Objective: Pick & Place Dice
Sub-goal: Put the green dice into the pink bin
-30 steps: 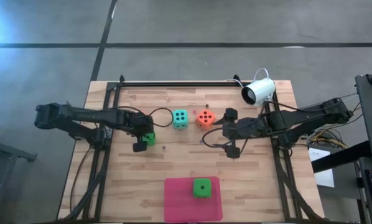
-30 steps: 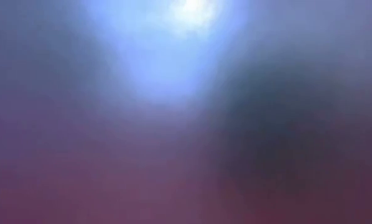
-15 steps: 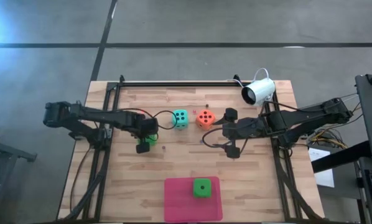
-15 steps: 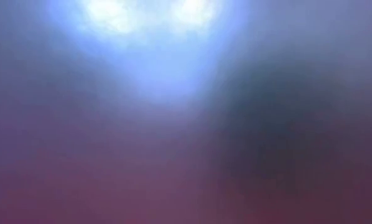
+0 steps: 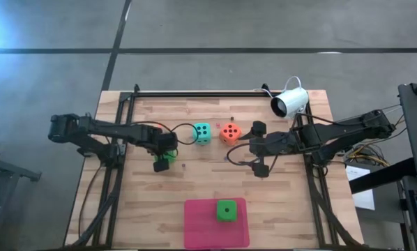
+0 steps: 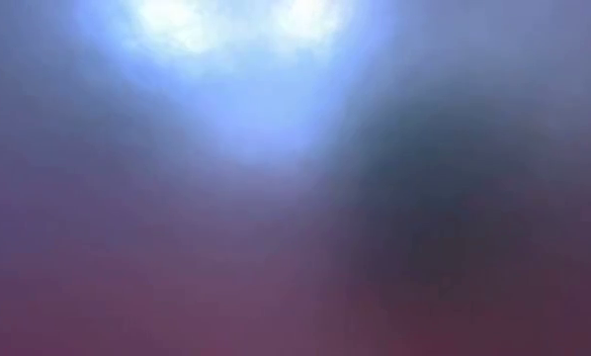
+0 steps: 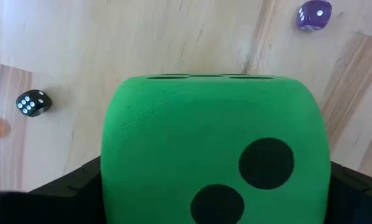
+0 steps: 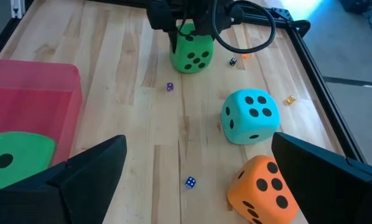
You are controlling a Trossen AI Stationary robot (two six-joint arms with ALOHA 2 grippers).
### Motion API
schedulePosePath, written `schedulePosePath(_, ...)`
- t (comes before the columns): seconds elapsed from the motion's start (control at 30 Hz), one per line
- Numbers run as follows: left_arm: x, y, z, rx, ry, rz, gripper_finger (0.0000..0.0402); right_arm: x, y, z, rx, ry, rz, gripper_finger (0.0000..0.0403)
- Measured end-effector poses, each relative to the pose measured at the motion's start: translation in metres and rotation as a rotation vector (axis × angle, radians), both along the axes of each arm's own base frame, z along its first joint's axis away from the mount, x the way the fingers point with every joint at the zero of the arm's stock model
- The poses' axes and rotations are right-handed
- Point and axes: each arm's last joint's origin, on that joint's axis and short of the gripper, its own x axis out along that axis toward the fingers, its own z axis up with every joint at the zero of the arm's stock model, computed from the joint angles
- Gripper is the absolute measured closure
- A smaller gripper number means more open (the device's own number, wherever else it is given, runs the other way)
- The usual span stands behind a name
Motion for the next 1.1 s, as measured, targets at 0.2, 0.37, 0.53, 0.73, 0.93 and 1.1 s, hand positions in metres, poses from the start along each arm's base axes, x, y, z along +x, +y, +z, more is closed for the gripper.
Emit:
schedulePosePath(0.2, 0.010, 0.000, 0.012, -0.002, -0.053, -0.002, 0.0047, 0.000, 0.000, 0.000, 0.000, 0.000, 0.000, 0.0003)
schedulePosePath(0.37, 0.023, -0.002, 0.035, 0.011, -0.110, -0.009, 0.0047, 0.000, 0.000, 0.000, 0.000, 0.000, 0.000, 0.0003)
schedulePosePath(0.53, 0.037, -0.012, 0.063, 0.010, -0.195, -0.017, 0.0045, 0.000, 0.000, 0.000, 0.000, 0.000, 0.000, 0.0003)
schedulePosePath(0.73, 0.048, -0.037, 0.091, -0.014, -0.301, -0.030, 0.0048, 0.000, 0.000, 0.000, 0.000, 0.000, 0.000, 0.0003)
schedulePosePath(0.93, 0.055, -0.076, 0.104, -0.060, -0.395, -0.073, 0.0043, 0.000, 0.000, 0.000, 0.000, 0.000, 0.000, 0.0003)
schedulePosePath(1.1, 0.061, -0.115, 0.105, -0.045, -0.461, -0.145, 0.0047, 0.000, 0.000, 0.000, 0.000, 0.001, 0.000, 0.0003)
